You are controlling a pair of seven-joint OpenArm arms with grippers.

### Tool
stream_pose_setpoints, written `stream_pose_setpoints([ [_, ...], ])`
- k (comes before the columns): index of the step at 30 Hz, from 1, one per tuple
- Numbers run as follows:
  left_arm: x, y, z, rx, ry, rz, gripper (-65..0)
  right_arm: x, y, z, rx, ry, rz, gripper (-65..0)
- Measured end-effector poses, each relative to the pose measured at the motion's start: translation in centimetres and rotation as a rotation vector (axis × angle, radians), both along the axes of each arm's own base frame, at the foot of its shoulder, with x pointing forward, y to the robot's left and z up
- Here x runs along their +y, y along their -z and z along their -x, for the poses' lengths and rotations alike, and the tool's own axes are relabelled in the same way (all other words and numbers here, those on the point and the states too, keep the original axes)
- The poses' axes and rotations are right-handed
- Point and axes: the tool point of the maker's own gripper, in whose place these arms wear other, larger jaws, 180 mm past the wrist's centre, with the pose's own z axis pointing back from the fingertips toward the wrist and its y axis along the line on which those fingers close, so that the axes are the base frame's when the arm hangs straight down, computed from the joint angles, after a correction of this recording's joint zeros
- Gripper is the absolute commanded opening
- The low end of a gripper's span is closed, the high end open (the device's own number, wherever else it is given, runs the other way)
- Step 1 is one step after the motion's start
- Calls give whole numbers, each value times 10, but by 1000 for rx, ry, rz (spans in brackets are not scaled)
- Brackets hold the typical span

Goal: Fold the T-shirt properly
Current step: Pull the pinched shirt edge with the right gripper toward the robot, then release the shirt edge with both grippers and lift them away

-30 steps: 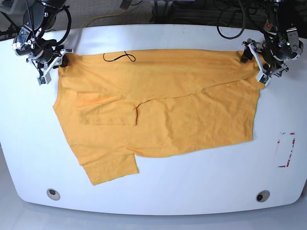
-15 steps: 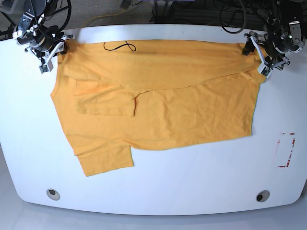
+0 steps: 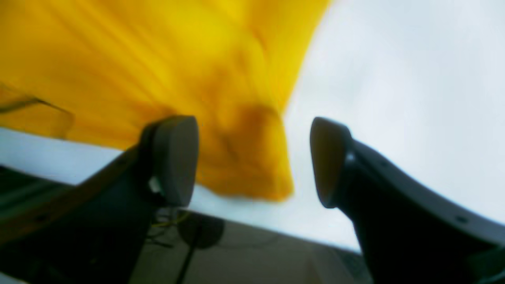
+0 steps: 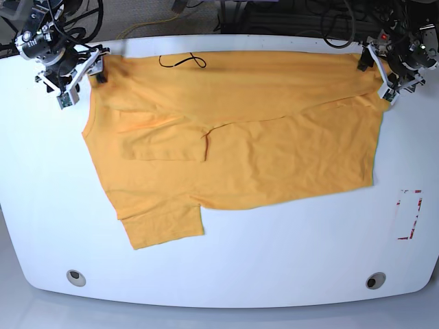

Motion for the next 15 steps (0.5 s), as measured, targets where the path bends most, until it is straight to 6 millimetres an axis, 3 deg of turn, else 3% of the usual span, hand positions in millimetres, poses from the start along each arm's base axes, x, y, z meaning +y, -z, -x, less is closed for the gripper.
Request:
stream_pose_setpoints([
  [6,10,-8,3,15,2,-66,-196,34,-5,-17,-58,-34,-180,-227],
  [9,6,-11,-2,-2,13,-61,-197,58,2,-25,-27,-67,-268,-282],
  [12,6,-11,-2,-1,15,-62,-197,75,-4,-32,-54,-87,-341,-331],
  [15,6,-10,-1,3,14,-62,-197,94,2,-31,-21,-134,-375,-349],
])
